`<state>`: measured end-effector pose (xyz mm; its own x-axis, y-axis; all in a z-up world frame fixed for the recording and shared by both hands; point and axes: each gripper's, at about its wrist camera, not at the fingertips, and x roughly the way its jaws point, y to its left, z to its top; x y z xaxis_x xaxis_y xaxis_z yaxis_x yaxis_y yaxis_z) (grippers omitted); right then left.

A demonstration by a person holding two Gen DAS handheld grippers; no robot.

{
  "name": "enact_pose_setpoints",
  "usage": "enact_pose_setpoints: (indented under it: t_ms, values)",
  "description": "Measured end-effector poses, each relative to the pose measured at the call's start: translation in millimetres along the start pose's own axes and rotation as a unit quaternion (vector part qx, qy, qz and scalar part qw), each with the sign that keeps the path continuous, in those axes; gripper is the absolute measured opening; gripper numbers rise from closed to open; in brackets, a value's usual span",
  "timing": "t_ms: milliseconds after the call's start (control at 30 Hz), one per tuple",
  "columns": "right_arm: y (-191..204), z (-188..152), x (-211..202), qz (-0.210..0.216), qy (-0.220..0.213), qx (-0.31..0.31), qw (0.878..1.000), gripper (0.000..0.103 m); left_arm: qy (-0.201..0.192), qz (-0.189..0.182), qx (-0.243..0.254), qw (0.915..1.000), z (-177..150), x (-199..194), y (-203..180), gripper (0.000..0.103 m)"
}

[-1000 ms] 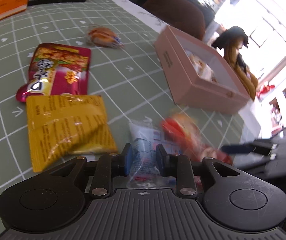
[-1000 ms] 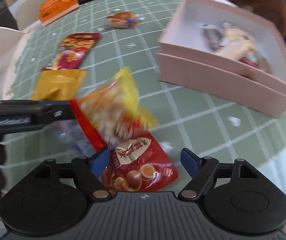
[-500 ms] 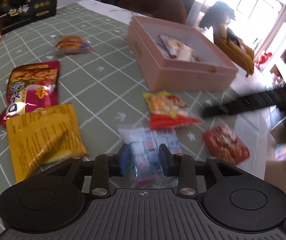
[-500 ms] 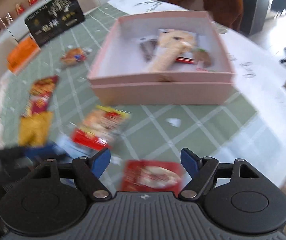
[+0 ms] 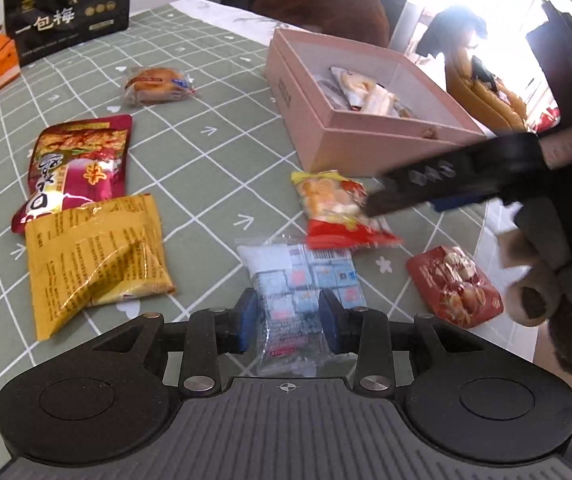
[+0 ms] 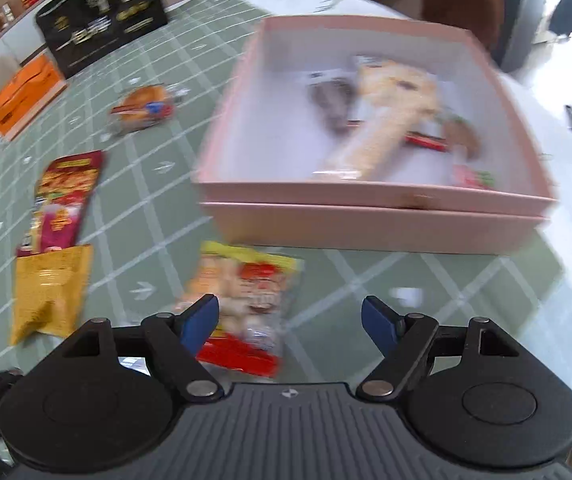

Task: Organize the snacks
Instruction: 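Grasp the clear blue-candy packet with the left tool while the right tool reaches for snacks, then grasp the yellow-red egg snack packet with the right tool while the left holds the candy packet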

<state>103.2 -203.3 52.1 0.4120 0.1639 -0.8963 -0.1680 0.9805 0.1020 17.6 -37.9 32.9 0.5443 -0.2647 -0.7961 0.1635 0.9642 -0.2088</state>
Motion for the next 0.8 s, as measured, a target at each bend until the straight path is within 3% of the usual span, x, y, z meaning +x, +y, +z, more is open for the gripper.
enact_pose_setpoints:
  t_ms: [200, 300, 400, 533, 600, 800]
  values:
    - [-49, -13, -1, -0.052, 0.007, 0.028, 0.998, 0.078, -0.042, 0.002, -0.015, 0.999, 9, -14, 0, 0.038]
    - [-67, -25, -9, -0.043, 0.0, 0.038, 0.998, 0.079, -0.054, -0.019, 0.052, 0.997, 12, -20, -26, 0.038]
    - [-84, -36, -21, -0.022, -0.008, 0.052, 0.998, 0.079, -0.044, -0.059, 0.136, 0.9879, 9, -13, -62, 0.038]
    - [-99, -44, -43, -0.022, -0.031, 0.062, 0.997, 0.079, -0.016, -0.097, 0.183, 0.9781, 11, 3, -94, 0.039]
    - [-105, -48, -55, -0.017, -0.041, 0.066, 0.997, 0.079, -0.016, -0.094, 0.172, 0.9805, 14, 5, -94, 0.039]
    - [-96, -45, -56, 0.032, -0.029, 0.079, 0.996, 0.079, -0.037, -0.012, 0.073, 0.9966, 13, -6, -50, 0.037]
